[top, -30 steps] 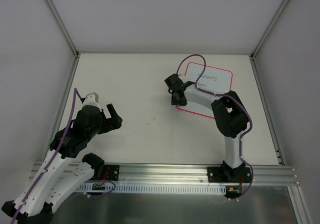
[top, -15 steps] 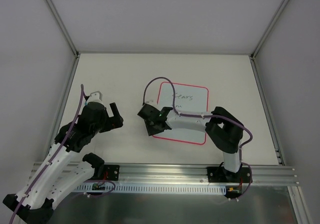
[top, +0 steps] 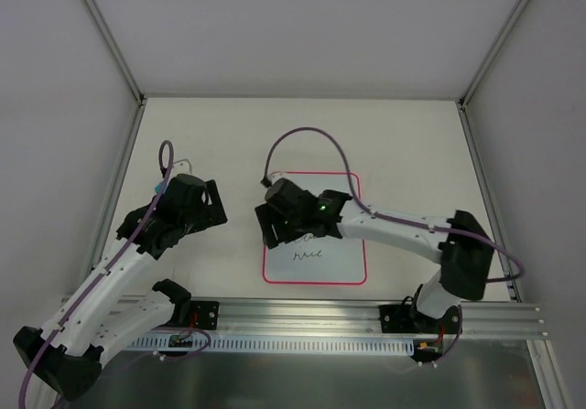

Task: Erase the whiteboard

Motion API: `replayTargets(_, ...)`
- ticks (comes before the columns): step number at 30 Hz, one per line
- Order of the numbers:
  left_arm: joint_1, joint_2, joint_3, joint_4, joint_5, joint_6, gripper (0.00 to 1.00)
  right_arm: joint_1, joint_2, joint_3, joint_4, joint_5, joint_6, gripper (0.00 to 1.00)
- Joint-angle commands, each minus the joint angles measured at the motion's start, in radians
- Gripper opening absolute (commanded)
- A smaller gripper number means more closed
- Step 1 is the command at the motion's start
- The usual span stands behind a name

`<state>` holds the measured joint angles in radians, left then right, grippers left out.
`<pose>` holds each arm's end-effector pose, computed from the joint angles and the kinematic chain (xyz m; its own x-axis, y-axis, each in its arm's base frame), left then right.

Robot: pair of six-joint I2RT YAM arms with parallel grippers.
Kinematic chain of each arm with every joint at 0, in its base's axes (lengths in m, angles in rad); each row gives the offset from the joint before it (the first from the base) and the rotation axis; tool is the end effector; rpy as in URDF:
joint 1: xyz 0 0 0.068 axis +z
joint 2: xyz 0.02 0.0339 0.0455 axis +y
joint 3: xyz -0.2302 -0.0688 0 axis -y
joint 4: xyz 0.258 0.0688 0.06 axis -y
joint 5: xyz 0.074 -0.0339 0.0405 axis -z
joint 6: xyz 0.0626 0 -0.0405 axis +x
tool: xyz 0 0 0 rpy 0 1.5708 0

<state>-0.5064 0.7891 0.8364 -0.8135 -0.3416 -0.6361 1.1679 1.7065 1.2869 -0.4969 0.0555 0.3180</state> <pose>0.1925 -0.0828 0.2568 -0.6339 -0.2885 -0.7176 -0.1624 0.9568 -0.2412 0.1578 0.3614 0.1830 -0.5786 -0.5612 -0.5918 -0.7626 0.6296 0.1485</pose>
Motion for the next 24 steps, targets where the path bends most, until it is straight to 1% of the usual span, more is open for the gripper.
replayTargets(1, 0.008, 0.06, 0.069, 0.008, -0.08, -0.011, 0.99, -0.098, -0.207, -0.091, -0.022, 0.15, -0.008, 0.68)
replayTargets(2, 0.015, 0.074, 0.073, 0.011, -0.08, -0.017, 0.99, -0.166, -0.278, -0.13, -0.026, 0.159, 0.001, 0.69)
replayTargets(4, 0.028, 0.123, 0.087, 0.016, -0.083, -0.022, 0.99, -0.246, -0.349, -0.216, -0.029, 0.156, 0.047, 0.69)
replayTargets(5, 0.045, 0.14, 0.09, 0.022, -0.083, -0.023, 0.99, -0.328, -0.423, -0.303, -0.029, 0.15, 0.062, 0.69)
replayTargets(7, 0.08, 0.198, 0.099, 0.031, -0.082, -0.019, 0.99, -0.397, -0.508, -0.377, -0.029, 0.135, 0.07, 0.69)
replayTargets(8, 0.104, 0.217, 0.102, 0.039, -0.062, -0.005, 0.99, -0.445, -0.548, -0.43, -0.029, 0.133, 0.056, 0.69)
replayTargets(9, 0.167, 0.238, 0.112, 0.059, -0.045, 0.001, 0.99, -0.462, -0.618, -0.454, -0.031, 0.129, 0.046, 0.69)
replayTargets(11, 0.232, 0.3, 0.121, 0.073, -0.033, 0.007, 0.99, -0.51, -0.677, -0.494, -0.031, 0.109, 0.033, 0.69)
replayTargets(12, 0.299, 0.323, 0.127, 0.079, -0.028, 0.006, 0.99, -0.52, -0.702, -0.53, -0.031, 0.103, 0.033, 0.69)
replayTargets(13, 0.333, 0.372, 0.145, 0.086, -0.02, 0.0, 0.99, -0.531, -0.743, -0.547, -0.031, 0.095, 0.032, 0.69)
replayTargets(15, 0.391, 0.424, 0.168, 0.096, 0.004, -0.005, 0.99, -0.556, -0.771, -0.58, -0.029, 0.089, 0.041, 0.69)
replayTargets(16, 0.437, 0.479, 0.194, 0.106, 0.001, -0.008, 0.99, -0.562, -0.795, -0.609, -0.028, 0.081, 0.044, 0.69)
replayTargets(18, 0.474, 0.538, 0.223, 0.119, 0.009, -0.007, 0.99, -0.57, -0.812, -0.629, -0.029, 0.067, 0.047, 0.69)
replayTargets(20, 0.526, 0.628, 0.274, 0.134, 0.032, -0.008, 0.99, -0.57, -0.841, -0.655, -0.028, 0.066, 0.047, 0.69)
replayTargets(22, 0.546, 0.723, 0.32, 0.145, 0.044, -0.007, 0.99, -0.57, -0.864, -0.672, -0.028, 0.063, 0.046, 0.69)
replayTargets(24, 0.569, 0.781, 0.363, 0.166, 0.061, 0.004, 0.99, -0.571, -0.901, -0.69, -0.028, 0.057, 0.043, 0.7)
